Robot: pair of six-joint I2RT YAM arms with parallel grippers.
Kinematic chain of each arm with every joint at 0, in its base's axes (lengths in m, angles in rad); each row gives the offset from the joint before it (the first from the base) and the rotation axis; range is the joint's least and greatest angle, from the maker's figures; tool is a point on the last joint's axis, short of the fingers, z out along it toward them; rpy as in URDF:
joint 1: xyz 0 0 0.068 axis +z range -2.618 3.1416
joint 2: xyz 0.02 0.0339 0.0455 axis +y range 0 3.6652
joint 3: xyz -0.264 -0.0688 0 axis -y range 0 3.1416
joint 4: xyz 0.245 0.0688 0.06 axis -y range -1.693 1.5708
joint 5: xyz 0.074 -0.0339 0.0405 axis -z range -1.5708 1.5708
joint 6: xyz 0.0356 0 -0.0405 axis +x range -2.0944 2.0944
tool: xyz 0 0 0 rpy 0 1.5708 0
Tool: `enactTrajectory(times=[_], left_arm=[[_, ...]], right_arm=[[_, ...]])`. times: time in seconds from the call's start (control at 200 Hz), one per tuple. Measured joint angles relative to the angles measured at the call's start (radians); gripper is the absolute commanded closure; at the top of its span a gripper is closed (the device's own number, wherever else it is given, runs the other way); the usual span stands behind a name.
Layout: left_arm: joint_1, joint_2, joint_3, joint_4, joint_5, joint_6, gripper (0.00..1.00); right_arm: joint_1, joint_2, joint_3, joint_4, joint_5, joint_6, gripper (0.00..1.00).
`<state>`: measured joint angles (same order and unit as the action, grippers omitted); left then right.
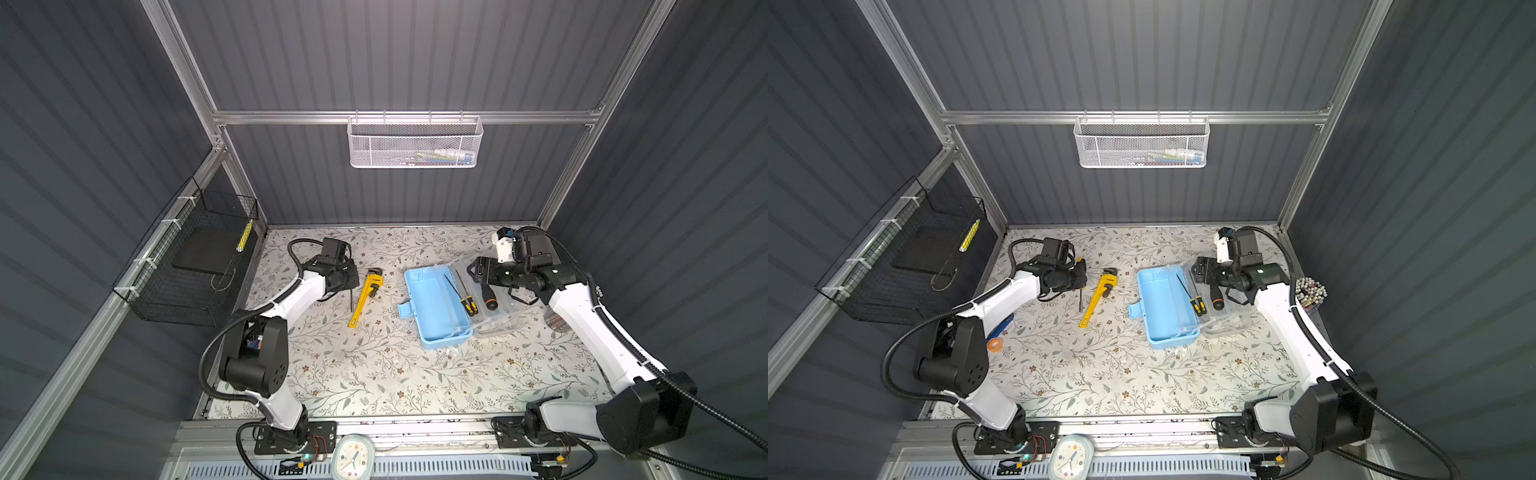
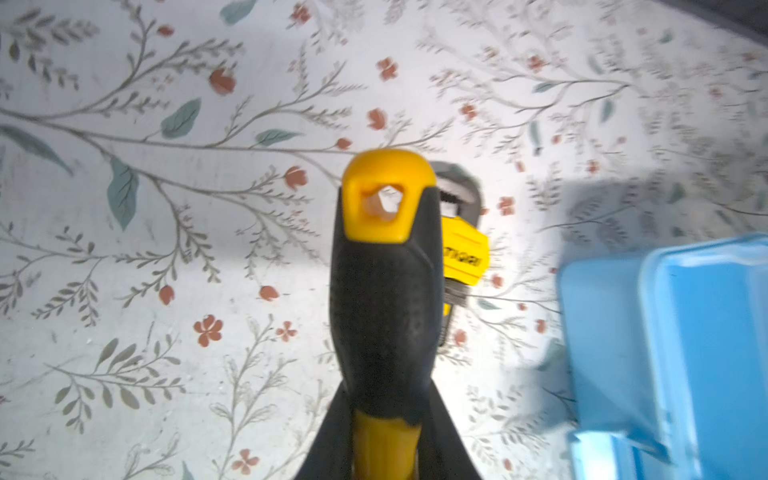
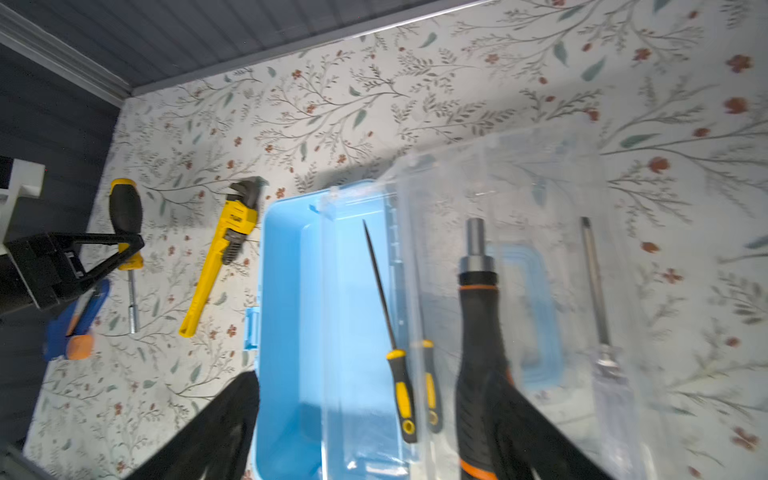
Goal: Pack the tool kit
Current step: 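Grasp the large yellow-black screwdriver by its shaft with the left gripper, then lift the screwdriver over the box with the left gripper while the right approaches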
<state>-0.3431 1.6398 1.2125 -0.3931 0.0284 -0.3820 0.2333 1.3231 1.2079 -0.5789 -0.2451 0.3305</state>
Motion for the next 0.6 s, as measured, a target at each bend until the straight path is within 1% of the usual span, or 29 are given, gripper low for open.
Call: enactTrajectory(times=[0.12, 0.23, 0.38, 0.6], left_arm=[[-0.088, -0.045, 0.000, 0.043, 0.029, -0.031, 1.00], [-0.158, -0.065, -0.014, 0.107, 0.066, -0.077, 1.00], [-0.240, -0.079, -0.029, 0.175, 0.091, -0.125, 1.00], [-0.339, -0.079, -0.029, 0.260, 0.124, -0.172, 1.00]], right_arm=[[0.023, 0.035, -0.008, 0.075, -0.103, 0.075, 0.16], [0.046, 0.061, -0.019, 0.143, -0.165, 0.142, 0.17], [0.089, 0.102, -0.016, 0.211, -0.204, 0.199, 0.19], [0.131, 0.158, -0.012, 0.257, -0.222, 0.252, 0.20]])
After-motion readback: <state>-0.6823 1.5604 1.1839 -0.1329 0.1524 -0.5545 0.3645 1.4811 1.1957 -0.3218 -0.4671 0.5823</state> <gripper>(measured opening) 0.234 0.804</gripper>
